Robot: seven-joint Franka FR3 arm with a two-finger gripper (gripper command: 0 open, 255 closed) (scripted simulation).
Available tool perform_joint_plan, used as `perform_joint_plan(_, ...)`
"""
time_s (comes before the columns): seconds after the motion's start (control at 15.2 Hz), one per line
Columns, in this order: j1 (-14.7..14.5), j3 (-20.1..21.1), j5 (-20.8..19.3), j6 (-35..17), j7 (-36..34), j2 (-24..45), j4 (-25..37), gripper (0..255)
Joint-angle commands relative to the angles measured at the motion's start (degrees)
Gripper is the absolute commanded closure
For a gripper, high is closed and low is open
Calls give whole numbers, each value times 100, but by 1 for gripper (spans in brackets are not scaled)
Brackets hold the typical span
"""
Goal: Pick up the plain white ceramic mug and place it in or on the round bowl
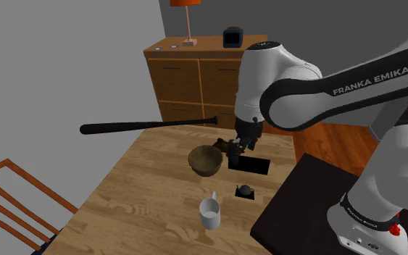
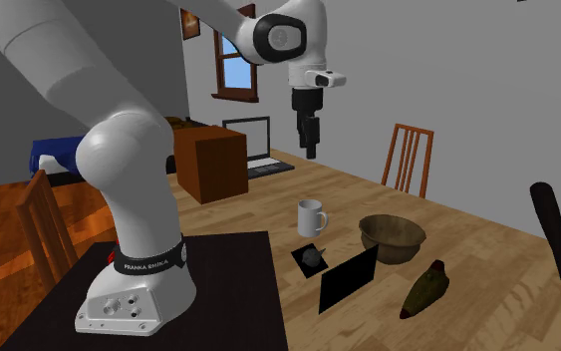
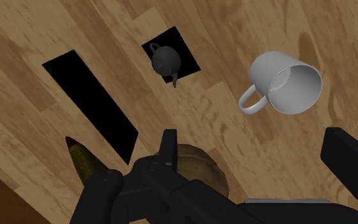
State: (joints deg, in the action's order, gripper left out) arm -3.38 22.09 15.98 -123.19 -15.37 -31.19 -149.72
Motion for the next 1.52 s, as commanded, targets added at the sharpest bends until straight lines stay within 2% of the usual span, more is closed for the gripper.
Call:
perform_joint_plan(0.0, -15, 311, 24, -403, -338, 316, -39, 0)
perform_joint_plan(0.2, 73, 777, -114, -970, -881, 939, 50, 0)
perform_joint_plan(0.4, 255, 1259, -488, -1509, -1556, 1654, 220, 0)
perform_joint_plan(0.59, 506, 1716, -1235, -1977, -2464, 2478, 472, 0)
perform_joint_plan(0.73, 617, 1908, -2003, -2205, -3243, 3100, 696, 0)
perform_joint_plan(0.92, 436, 1807, -3314, -2353, -4492, 4068, 1137, 0)
perform_joint_plan(1.12, -121, 1351, -4280, -2356, -5450, 4915, 1669, 0)
perform_joint_plan(1.19, -320, 1192, -4514, -2344, -5698, 5172, 1859, 0)
perform_joint_plan(1.45, -485, 978, -4775, -2489, -5888, 5422, 1925, 0)
